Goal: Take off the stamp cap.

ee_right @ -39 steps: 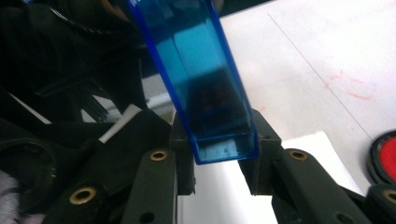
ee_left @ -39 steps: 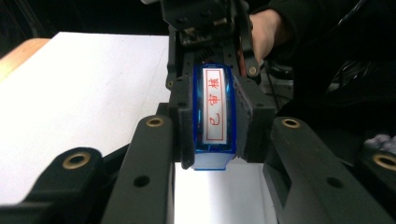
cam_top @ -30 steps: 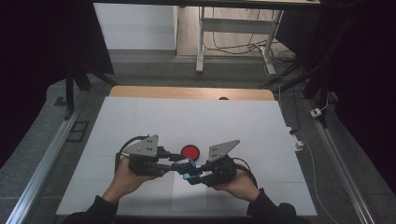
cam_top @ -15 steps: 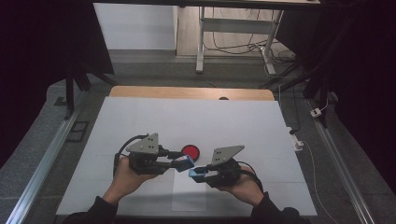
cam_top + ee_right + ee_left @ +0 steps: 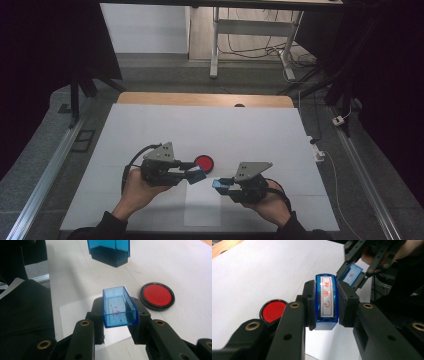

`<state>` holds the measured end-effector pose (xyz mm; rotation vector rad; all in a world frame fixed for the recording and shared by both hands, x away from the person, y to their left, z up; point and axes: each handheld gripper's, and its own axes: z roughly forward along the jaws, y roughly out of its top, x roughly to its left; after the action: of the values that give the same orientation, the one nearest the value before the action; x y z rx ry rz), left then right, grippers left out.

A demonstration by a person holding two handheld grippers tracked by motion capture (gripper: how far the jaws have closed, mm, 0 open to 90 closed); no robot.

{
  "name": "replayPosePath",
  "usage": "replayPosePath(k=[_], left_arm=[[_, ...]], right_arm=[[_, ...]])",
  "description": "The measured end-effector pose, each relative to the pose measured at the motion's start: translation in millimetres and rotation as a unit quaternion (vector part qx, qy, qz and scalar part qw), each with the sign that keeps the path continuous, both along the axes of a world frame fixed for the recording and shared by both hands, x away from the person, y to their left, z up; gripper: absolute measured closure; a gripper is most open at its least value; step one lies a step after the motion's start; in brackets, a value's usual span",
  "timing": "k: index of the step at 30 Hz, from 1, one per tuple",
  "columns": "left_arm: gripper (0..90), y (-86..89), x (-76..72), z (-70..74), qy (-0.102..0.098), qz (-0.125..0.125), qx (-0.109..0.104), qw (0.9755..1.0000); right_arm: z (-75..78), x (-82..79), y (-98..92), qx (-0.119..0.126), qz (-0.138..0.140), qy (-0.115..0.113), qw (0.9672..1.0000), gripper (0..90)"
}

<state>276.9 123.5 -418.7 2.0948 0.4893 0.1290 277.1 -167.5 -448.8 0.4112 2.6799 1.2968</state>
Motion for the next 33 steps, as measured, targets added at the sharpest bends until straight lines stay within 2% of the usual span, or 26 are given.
replayPosePath(k=[3,12,24,33], left_arm=[[70.5,0.0,-0.1,-0.2,0.002,0.003,-0.001,1.0000],[70.4,-0.3,-0.5,-0.5,0.001,0.007,0.002,1.0000],[70.3,-0.5,0.4,-1.2,0.002,0.004,0.006,1.0000],[70.4,-0.3,0.6,-1.0,0.000,0.005,0.004,1.0000]], right_arm=[[2.3,-5.3,-4.6,-0.005,-0.011,-0.013,0.9998,69.5],[8.1,-12.5,-18.9,0.013,-0.026,-0.001,0.9996,69.5],[13.2,-20.0,-45.5,0.035,-0.066,-0.002,0.9972,69.4],[14.1,-28.9,-69.3,0.034,-0.095,-0.008,0.9949,69.4]])
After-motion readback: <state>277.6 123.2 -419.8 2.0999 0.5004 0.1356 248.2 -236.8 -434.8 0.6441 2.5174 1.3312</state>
